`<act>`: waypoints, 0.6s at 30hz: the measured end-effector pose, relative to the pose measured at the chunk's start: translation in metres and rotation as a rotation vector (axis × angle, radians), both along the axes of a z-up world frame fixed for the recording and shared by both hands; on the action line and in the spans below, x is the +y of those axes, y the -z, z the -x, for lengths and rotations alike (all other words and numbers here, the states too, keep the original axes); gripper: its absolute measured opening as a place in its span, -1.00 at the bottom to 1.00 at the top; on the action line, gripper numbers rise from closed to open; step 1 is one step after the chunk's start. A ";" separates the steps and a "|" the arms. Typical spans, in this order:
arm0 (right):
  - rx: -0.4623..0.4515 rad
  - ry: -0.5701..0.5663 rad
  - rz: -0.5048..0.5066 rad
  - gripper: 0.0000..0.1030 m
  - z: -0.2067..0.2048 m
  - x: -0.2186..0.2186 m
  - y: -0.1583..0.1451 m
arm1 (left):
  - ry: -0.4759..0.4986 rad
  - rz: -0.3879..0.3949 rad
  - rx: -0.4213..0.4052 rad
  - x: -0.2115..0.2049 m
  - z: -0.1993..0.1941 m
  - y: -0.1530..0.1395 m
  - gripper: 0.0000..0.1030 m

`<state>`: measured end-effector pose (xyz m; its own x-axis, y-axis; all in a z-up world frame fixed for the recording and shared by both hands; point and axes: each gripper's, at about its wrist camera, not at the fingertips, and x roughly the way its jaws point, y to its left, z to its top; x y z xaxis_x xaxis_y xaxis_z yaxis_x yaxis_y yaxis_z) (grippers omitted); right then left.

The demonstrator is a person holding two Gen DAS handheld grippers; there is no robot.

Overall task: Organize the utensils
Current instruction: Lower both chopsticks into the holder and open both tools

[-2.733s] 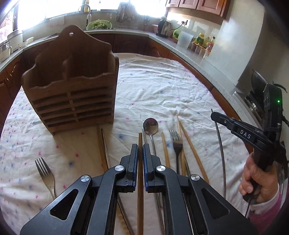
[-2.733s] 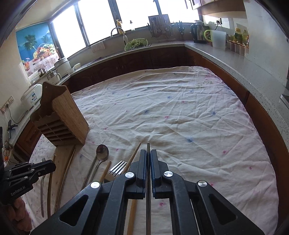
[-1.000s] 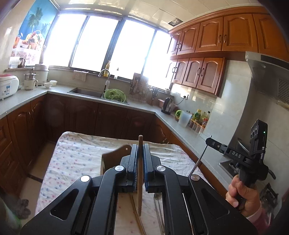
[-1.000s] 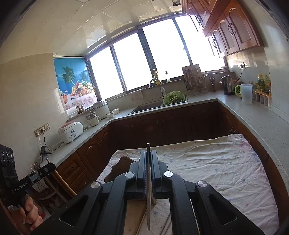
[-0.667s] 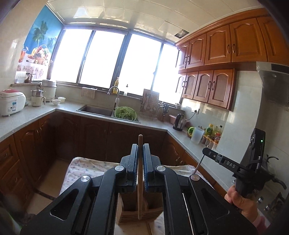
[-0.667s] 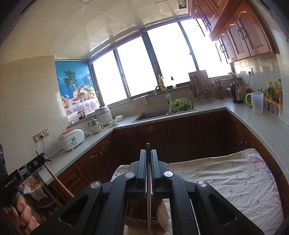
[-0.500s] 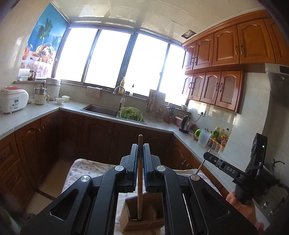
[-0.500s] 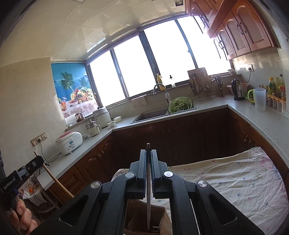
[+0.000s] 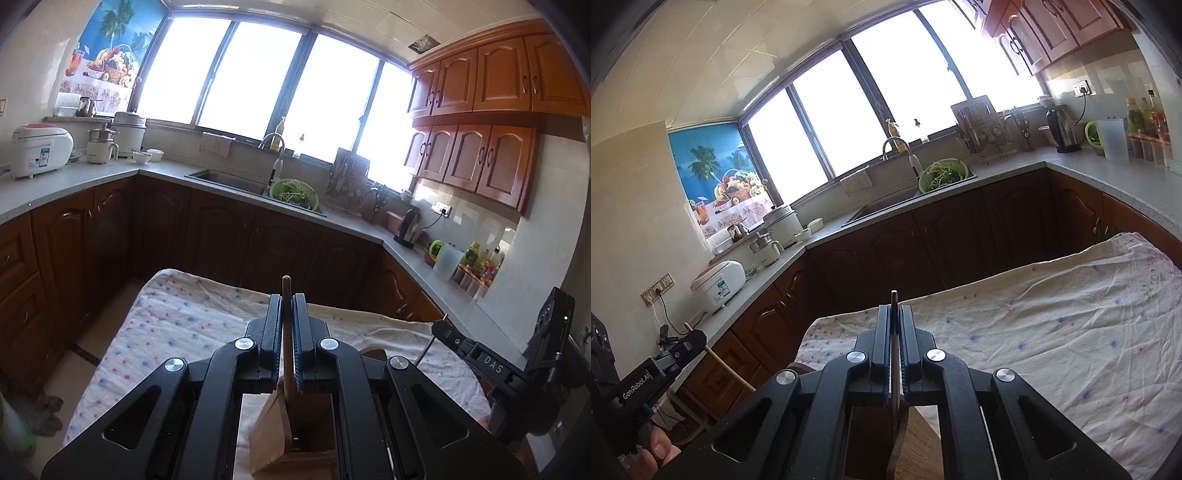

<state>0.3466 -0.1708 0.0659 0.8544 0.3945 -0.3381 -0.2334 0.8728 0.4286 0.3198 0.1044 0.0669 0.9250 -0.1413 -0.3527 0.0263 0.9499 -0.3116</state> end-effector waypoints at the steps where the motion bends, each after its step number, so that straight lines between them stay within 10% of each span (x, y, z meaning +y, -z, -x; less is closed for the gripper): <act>1: -0.003 0.003 0.003 -0.91 0.000 -0.001 0.000 | -0.004 -0.001 -0.002 -0.001 -0.001 0.001 -0.90; 14: 0.061 -0.026 0.013 -0.79 -0.009 0.000 0.005 | -0.011 -0.018 0.034 -0.002 -0.004 -0.004 -0.77; 18: 0.063 -0.040 0.002 0.11 -0.004 -0.003 0.003 | -0.025 -0.015 0.021 0.000 0.005 -0.005 -0.02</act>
